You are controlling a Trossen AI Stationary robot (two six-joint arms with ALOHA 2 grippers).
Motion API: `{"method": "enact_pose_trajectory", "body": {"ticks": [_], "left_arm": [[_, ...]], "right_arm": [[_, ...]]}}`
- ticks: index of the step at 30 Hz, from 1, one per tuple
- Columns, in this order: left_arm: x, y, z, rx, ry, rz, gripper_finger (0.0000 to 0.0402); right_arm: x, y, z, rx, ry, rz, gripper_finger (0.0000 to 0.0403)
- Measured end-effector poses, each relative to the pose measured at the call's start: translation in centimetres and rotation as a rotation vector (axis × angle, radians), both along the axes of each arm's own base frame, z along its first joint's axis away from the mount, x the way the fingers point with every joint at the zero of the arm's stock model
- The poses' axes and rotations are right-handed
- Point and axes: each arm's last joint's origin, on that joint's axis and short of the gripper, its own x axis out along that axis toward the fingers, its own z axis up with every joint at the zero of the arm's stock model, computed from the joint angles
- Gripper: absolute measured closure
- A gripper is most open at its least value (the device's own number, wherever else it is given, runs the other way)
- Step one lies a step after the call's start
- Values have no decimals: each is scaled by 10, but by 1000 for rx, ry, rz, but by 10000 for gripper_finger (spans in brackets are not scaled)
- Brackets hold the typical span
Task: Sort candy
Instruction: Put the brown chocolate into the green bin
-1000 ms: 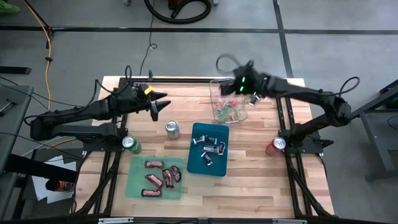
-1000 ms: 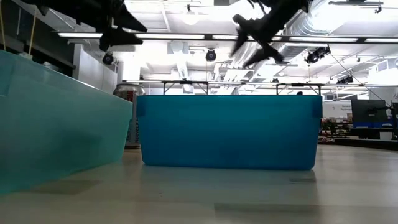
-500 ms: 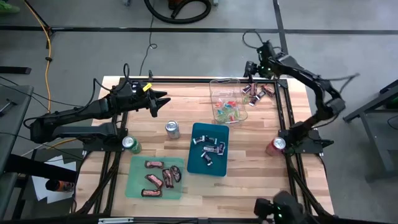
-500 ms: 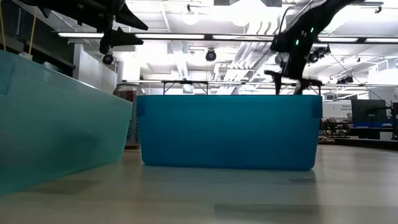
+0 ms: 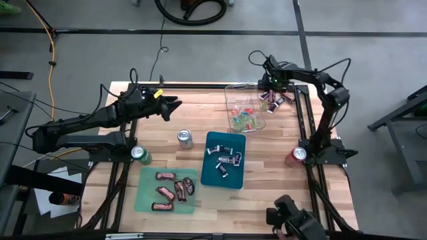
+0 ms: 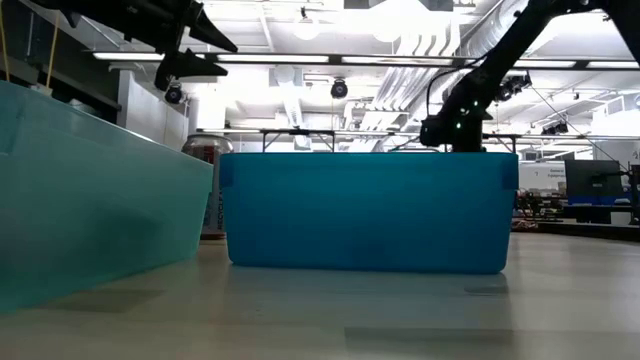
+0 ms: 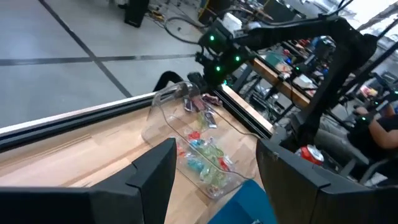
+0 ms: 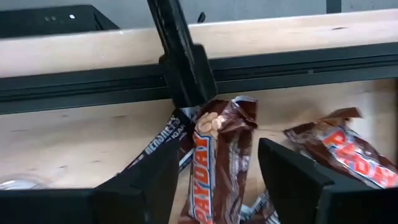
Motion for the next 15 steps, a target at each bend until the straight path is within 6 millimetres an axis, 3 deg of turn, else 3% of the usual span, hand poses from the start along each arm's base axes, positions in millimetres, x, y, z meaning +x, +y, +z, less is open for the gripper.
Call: {"method": "enact_pose_trajectory", "body": {"ticks": [4,9,12,15], "left_arm": [[0,1,0,3,1,19,193],[0,1,0,5,2,21,193],[0,1,0,6,3,21,193],[0,1,0,8,4,21,193]], "right_arm": [[0,-2,-10,5,41,0,233],[0,-3,-10,-10,85,59,323],[-1,-2,-1,-28,85,106,385],[0,3,19,-86,64,149,386]]}}
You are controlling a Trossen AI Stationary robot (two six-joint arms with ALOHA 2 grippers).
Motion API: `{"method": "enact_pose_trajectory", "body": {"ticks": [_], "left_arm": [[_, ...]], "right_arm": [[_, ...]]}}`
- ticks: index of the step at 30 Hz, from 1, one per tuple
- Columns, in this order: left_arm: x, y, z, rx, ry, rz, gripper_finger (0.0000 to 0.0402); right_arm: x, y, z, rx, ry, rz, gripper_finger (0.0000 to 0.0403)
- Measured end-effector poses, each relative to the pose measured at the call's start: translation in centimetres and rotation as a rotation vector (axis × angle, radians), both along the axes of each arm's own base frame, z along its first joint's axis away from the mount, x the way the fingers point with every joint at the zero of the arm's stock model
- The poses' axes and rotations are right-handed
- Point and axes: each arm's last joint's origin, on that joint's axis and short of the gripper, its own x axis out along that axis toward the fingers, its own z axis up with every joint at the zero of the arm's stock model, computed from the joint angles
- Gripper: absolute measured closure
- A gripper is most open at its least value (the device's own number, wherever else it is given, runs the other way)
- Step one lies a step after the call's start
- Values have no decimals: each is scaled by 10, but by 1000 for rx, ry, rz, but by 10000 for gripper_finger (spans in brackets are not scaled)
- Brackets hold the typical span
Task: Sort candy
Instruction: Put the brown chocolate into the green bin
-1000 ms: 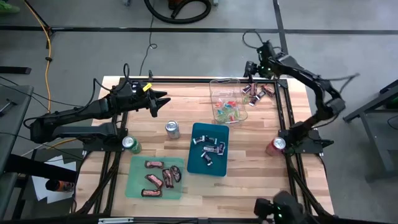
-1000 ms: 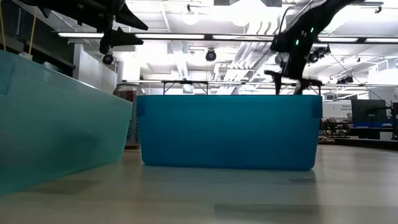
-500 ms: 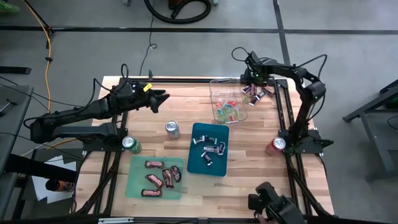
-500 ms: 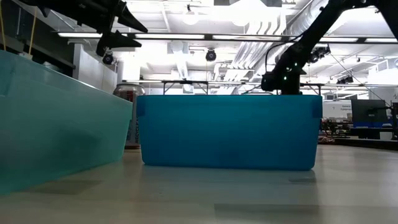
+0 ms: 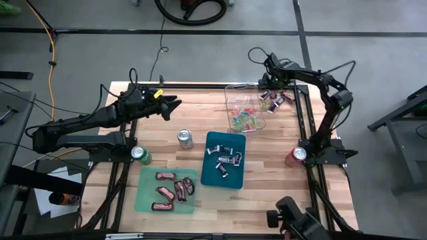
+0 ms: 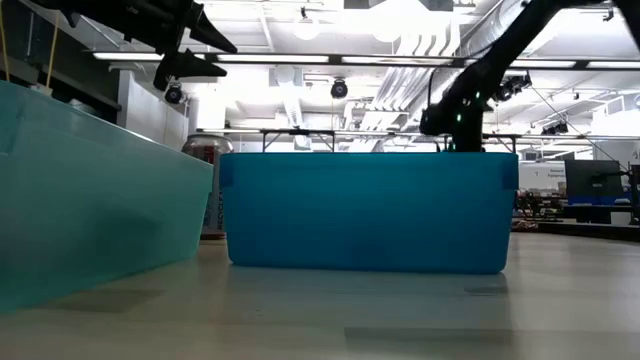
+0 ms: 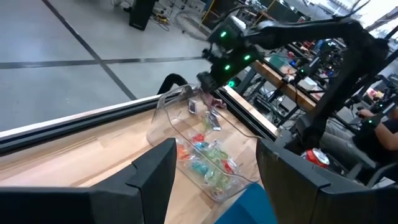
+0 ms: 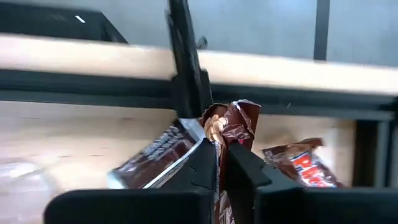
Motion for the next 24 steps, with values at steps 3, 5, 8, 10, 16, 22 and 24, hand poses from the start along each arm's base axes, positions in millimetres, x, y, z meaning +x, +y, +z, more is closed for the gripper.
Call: {"method": "enact_pose_trajectory", "body": {"ticks": [3,5,8,10,16,22,24], "left_arm": [[0,0,0,27,15,-6,193],[0,0,0,44,25,-10,193],[0,0,0,62,35,-15,193],[0,0,0,69,39,-16,193],[1,-1,0,88,48,-57,193],[4,-6,4,97,-3,-234,193],[8,-9,6,105,-39,-321,193]], "right_arm": [[1,10,30,-76,-57,37,391],[2,20,54,-143,-120,78,398],[7,39,90,-242,-258,163,395],[12,56,113,-299,-373,228,397],[37,112,160,-424,-613,408,399],[76,160,169,-415,-773,551,401],[93,176,170,-407,-835,607,401]]}}
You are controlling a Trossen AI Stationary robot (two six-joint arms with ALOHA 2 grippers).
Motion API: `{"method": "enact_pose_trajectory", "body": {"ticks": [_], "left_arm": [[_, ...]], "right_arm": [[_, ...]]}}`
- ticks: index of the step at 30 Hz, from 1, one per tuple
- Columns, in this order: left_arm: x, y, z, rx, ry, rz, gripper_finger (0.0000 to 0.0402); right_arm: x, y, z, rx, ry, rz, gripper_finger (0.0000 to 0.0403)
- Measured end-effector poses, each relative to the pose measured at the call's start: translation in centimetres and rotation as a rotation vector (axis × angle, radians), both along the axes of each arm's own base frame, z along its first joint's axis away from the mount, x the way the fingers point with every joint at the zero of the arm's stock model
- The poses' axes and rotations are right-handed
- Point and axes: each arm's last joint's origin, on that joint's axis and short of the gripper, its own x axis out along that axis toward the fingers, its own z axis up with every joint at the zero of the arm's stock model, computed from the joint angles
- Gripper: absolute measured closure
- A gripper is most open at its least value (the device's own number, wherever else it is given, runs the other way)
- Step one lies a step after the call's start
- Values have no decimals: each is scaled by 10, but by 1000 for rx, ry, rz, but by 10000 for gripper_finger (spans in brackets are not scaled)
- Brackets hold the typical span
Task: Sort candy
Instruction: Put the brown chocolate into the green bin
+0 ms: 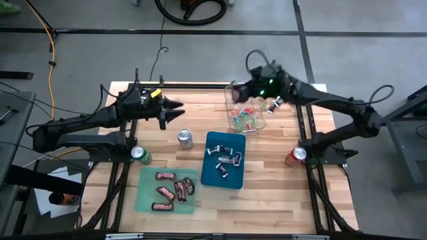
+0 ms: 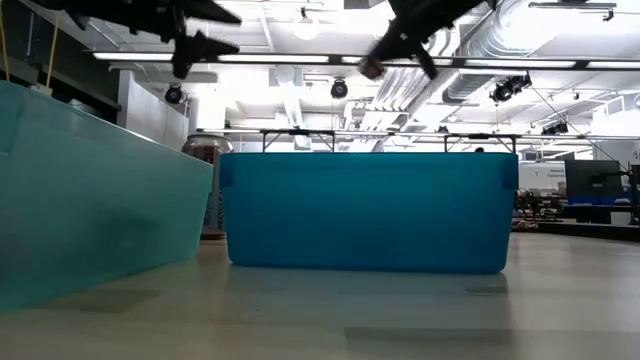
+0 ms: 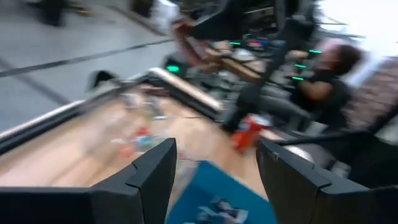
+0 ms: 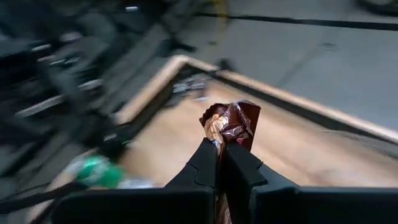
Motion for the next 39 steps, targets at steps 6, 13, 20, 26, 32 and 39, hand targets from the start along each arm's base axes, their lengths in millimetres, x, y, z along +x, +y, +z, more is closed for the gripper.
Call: {"method": "enact_pose_trajectory", "body": {"ticks": [6,13,20,26,32,39], "left_arm": [[21,-19,3,19,-80,-188,193],[52,-42,1,37,-196,-271,193],[70,-57,-2,-32,-295,-223,193],[79,-67,-2,-86,-347,-216,193],[96,-77,10,19,-354,-243,193],[106,-77,18,117,-358,-235,193]], "right_arm": [[43,49,9,-88,-222,220,401],[59,88,11,-141,-313,354,401],[61,115,14,-222,-336,467,401],[61,125,18,-292,-371,512,401],[61,125,21,-302,-398,498,401],[61,124,22,-306,-405,467,401]]}}
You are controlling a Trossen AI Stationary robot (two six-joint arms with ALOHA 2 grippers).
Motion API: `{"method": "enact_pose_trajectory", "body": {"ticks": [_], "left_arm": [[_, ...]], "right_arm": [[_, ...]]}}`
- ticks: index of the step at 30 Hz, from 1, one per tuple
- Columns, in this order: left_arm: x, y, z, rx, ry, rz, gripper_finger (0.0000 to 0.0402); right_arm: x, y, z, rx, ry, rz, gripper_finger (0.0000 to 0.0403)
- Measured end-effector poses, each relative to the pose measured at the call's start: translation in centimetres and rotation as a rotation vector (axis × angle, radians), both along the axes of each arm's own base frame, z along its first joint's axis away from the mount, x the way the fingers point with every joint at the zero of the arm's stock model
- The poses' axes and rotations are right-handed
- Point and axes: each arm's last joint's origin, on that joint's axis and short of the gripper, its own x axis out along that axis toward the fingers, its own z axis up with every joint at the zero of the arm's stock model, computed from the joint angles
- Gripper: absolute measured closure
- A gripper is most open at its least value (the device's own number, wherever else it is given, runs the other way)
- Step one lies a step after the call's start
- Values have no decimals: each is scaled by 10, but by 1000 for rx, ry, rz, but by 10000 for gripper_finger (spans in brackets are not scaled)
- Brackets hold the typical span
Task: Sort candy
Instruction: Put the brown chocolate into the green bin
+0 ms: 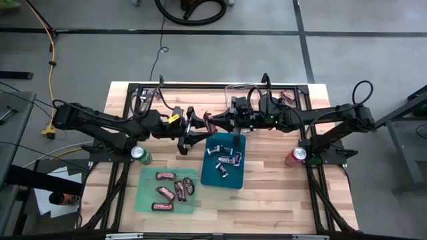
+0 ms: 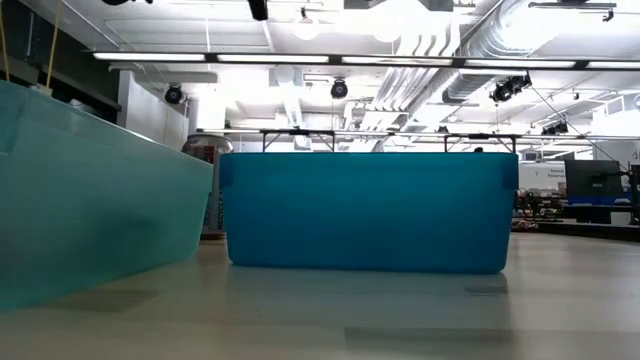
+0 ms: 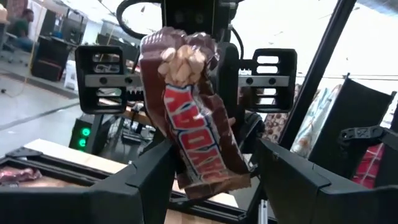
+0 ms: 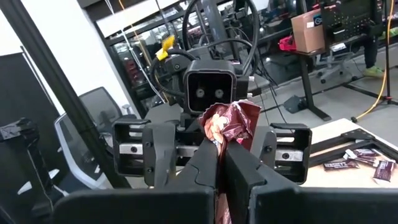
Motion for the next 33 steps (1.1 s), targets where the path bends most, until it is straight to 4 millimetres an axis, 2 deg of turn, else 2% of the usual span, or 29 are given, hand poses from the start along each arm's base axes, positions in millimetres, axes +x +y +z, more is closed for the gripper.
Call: {"method": "enact_pose_trajectory", "body": {"ticks": [4,6,8,12,14,17,21,27,33], "left_arm": [[0,3,0,-5,0,9,195],[0,4,0,-6,1,-1,210],[1,6,0,3,1,-10,243],[1,11,-3,7,30,5,351],[1,15,-4,5,43,10,383],[1,19,-5,-14,59,7,381],[-12,20,-4,-6,170,-10,395],[-57,14,1,-4,391,-21,398],[-94,-6,1,-48,519,-2,400]], "right_arm": [[0,2,0,0,0,-5,401],[0,3,0,-1,-2,-5,400],[0,3,0,-2,-1,-9,396],[0,3,-1,1,9,-47,373],[0,4,-1,2,12,-84,354],[-1,5,-1,-8,15,-161,314],[-12,2,7,-85,18,-274,252],[-40,-2,25,-172,40,-383,176],[-59,-7,30,-186,107,-442,154]]}}
